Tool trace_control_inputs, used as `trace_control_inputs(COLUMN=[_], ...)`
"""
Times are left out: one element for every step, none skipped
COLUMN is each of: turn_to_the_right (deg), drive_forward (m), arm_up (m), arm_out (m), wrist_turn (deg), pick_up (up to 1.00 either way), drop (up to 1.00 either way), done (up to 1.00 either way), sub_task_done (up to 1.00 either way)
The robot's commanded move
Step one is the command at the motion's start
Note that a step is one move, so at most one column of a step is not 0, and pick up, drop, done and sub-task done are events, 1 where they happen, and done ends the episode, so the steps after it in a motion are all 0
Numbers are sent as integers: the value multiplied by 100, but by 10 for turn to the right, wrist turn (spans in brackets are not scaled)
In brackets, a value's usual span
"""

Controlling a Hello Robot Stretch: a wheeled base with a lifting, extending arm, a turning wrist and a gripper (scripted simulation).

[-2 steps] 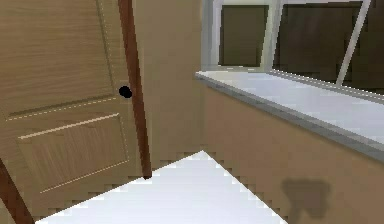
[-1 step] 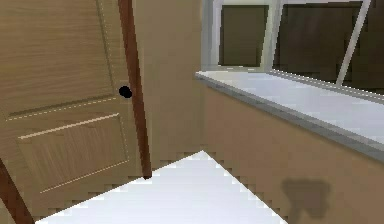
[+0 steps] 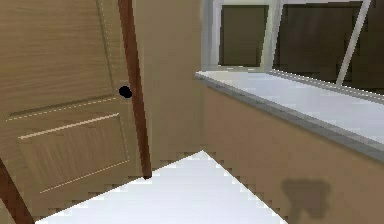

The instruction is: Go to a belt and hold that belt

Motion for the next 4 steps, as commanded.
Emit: trace_control_inputs(turn_to_the_right=[0,0,0,0], drive_forward=[0,0,0,0], arm_up=[0,0,0,-30], arm_out=[0,0,0,0], wrist_turn=[450,450,120,0], pick_up=[0,0,0,0], drop=[0,0,0,0], done=[0,0,0,0], sub_task_done=[0,0,0,0])
